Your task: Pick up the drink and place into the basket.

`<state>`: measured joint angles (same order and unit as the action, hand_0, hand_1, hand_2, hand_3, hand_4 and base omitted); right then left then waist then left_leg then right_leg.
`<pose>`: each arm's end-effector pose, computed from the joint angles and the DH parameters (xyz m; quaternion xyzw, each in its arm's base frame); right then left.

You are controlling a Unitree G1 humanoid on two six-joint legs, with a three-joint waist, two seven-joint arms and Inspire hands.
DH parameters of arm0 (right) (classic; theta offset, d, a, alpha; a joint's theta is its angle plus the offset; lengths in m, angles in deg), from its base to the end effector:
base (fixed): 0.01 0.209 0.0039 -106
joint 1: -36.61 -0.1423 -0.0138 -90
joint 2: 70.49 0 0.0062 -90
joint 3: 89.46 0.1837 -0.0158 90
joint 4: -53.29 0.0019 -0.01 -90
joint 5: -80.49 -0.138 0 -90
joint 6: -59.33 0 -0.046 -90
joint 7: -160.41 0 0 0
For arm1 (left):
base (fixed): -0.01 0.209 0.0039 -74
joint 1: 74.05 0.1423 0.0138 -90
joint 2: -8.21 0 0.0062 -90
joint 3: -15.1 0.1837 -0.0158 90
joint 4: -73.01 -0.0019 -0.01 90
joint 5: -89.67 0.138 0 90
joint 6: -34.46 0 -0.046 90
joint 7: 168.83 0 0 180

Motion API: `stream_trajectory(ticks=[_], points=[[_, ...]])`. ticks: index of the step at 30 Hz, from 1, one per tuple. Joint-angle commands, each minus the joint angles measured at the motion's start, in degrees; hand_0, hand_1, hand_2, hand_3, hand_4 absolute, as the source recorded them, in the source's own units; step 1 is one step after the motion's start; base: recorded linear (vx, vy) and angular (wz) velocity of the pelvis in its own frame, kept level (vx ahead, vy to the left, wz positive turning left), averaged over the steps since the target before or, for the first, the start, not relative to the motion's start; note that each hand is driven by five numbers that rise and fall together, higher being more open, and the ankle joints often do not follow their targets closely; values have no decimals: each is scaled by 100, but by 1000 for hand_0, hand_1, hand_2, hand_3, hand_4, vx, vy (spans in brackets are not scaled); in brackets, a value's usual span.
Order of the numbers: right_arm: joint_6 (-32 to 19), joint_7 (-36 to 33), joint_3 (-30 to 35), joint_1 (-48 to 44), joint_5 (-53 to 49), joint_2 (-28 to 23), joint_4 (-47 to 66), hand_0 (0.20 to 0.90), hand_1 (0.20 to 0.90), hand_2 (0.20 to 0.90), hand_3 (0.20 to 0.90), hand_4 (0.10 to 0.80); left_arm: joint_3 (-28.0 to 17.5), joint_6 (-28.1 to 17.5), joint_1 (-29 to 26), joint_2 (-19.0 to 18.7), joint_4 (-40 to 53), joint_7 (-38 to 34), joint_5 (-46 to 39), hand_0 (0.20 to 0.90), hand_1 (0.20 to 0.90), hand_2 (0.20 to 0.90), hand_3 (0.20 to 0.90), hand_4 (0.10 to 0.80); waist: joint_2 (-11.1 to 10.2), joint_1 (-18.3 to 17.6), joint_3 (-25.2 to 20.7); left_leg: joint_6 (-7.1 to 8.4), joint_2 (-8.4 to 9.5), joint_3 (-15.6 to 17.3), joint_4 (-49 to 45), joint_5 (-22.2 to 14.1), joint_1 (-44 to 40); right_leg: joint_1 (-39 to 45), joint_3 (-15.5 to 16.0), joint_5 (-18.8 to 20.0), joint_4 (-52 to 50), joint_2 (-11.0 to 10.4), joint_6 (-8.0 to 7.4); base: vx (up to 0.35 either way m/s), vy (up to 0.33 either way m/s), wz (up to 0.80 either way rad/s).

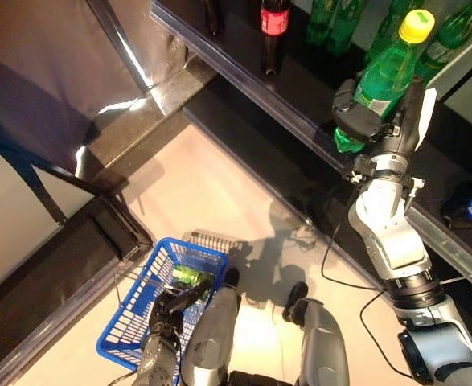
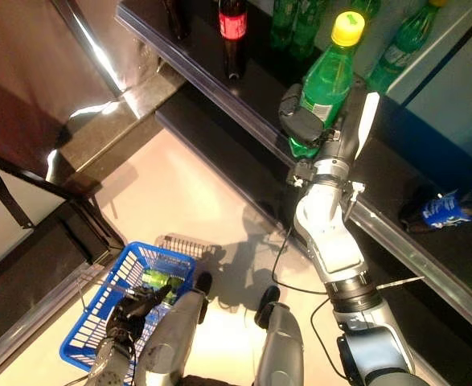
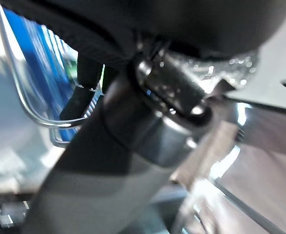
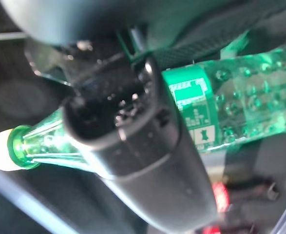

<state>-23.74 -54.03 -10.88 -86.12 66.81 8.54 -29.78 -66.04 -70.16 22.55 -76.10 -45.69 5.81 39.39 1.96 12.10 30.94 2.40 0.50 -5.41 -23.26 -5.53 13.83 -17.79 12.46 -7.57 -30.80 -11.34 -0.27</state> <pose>0.2736 -0.1538 0.1940 -0.0655 -0.2715 -0.1392 0.9501 0.1442 0.1847 -0.0535 -0.2893 0.1934 0.1739 0.9212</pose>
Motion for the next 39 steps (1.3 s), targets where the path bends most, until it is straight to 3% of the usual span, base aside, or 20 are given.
stream_trajectory(ticks=[1,6,12,19,23,26,32,39], points=[[-711,481,-33,-365,391,-242,1281,300,300,300,200,100,-543,-1204,160,-780,1829,258,791,300,300,300,200,100,206,12,-1074,19,221,-252,-20,878,68,1139,158,-291,216,314,239,74,-35,-2],[-611,902,-273,-2,318,-31,1491,300,300,300,200,100,-765,-1285,151,-1130,2557,60,1764,300,300,300,200,100,180,84,-1330,67,167,-400,355,1034,-256,1471,176,-192,583,417,216,57,-7,4],[-611,1421,-528,365,-3,95,1762,300,300,300,200,100,-908,-1046,67,-1287,3380,584,1568,300,300,300,200,100,139,164,-1526,89,173,-560,750,1094,-487,1705,227,-57,993,468,149,3,3,1],[-457,1861,-980,614,450,178,1962,300,300,300,200,100,-837,-875,-30,-1319,4214,1265,977,300,300,300,200,100,101,252,-1600,91,223,-687,984,1043,-628,1851,350,61,1280,460,79,-7,4,8],[-478,1815,-1133,690,487,184,1893,300,300,300,200,100,-771,-736,-87,-1382,4508,1773,885,300,300,300,200,100,77,320,-1595,83,245,-753,1046,992,-683,1931,442,99,1386,449,58,-1,-10,15],[-554,1588,-1156,664,431,173,1843,300,300,300,200,100,-673,-441,-161,-1668,4920,2416,833,300,300,300,200,100,55,407,-1572,72,275,-850,1034,947,-705,1988,549,126,1449,441,37,12,-26,13],[-508,1226,-1208,568,355,244,1849,300,300,300,200,100,-702,-274,-262,-2066,5288,2950,582,300,300,300,200,100,65,520,-1560,58,321,-966,985,889,-735,2034,648,92,1399,414,19,40,0,14],[-433,858,-1285,496,361,506,1840,300,300,300,200,100,-677,55,-316,-2246,5693,3769,501,300,300,300,200,100,50,702,-1595,40,367,-1163,1056,888,-796,2119,797,104,1475,408,-20,45,-25,21]])
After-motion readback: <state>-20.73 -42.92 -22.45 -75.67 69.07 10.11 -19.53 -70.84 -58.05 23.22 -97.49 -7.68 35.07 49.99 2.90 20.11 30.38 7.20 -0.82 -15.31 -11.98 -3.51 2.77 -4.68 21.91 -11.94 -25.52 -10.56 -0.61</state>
